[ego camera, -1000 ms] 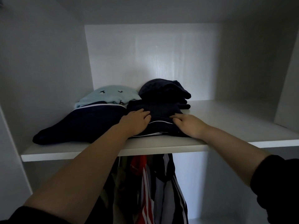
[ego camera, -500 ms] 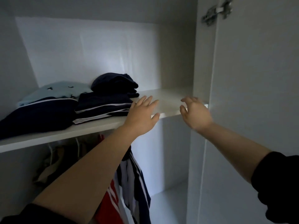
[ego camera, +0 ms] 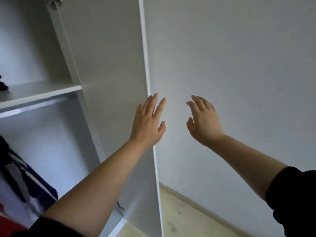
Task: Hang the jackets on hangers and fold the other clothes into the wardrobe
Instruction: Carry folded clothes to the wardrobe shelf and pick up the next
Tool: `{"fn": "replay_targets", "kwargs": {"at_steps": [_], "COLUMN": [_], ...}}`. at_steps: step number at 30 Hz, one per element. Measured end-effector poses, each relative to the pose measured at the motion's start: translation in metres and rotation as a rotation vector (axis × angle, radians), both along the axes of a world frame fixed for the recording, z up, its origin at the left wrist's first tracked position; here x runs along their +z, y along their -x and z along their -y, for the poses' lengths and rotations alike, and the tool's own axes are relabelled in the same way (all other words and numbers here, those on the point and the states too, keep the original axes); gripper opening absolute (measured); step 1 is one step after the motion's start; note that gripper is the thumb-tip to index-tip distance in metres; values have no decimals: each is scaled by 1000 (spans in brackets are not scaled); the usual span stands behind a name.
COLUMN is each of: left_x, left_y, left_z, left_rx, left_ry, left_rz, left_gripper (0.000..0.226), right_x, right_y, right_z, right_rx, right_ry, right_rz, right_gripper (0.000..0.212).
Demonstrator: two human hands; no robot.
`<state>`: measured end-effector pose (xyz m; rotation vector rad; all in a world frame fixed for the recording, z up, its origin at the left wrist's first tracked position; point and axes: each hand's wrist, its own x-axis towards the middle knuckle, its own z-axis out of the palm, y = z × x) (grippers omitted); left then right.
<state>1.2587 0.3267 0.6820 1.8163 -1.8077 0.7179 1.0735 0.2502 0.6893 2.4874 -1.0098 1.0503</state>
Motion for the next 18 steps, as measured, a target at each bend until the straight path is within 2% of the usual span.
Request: {"fn": "replay_targets", "kwargs": {"at_steps": [5, 11, 18], "left_x": [-23, -50, -87], "left_y": [142, 281, 426], "left_z": [52, 122, 231], "left_rx": [-153, -313, -482], "left_ry": [-87, -157, -209], "left_rz": [10, 64, 92], "left_gripper": [69, 69, 69], "right_x": [-26, -56, -85], "right_y": [145, 286, 432], "right_z": [14, 43, 117], "right_rx": [-246, -509, -737], "right_ry": [-96, -174, -269], "right_rz": [-71, -57, -94], "right_gripper": [49, 55, 58]}}
